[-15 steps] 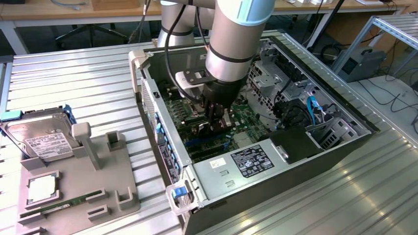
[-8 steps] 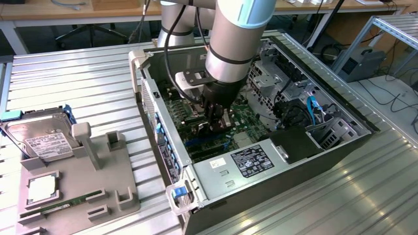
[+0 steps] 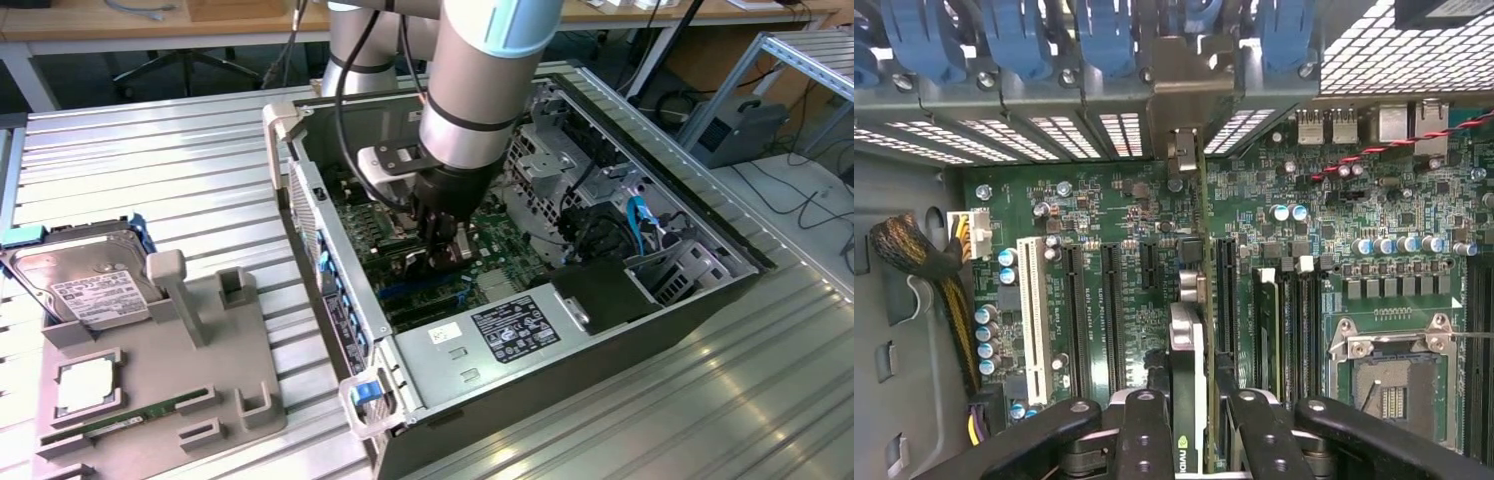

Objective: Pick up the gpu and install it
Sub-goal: 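Insert the gpu into the slot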

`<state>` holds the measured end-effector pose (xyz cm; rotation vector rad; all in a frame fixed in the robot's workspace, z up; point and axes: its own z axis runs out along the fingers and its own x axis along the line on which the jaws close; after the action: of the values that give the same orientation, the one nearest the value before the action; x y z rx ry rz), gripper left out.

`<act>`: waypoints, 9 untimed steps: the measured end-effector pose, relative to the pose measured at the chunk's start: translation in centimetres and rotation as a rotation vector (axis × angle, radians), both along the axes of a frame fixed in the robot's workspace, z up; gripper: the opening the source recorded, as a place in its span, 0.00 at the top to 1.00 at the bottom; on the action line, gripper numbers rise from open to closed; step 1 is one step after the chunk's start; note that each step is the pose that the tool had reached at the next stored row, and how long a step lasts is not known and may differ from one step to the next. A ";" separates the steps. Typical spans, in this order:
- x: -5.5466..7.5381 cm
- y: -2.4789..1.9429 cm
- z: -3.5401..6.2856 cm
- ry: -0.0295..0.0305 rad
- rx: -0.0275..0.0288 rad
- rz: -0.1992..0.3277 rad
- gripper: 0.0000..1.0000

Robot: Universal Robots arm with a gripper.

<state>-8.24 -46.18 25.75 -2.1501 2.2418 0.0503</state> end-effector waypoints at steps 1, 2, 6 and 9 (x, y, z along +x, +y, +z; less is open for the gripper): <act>-0.1 0.00 -0.04 -0.0015 0.0003 0.000 0.73; -0.2 0.00 -0.08 -0.0025 0.0001 0.000 0.73; -0.5 -0.01 -0.30 -0.0062 -0.0001 -0.001 0.73; -0.6 0.00 -0.33 -0.0068 0.0000 -0.001 0.73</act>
<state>-8.87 -46.18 25.41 -2.1454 2.2396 0.0429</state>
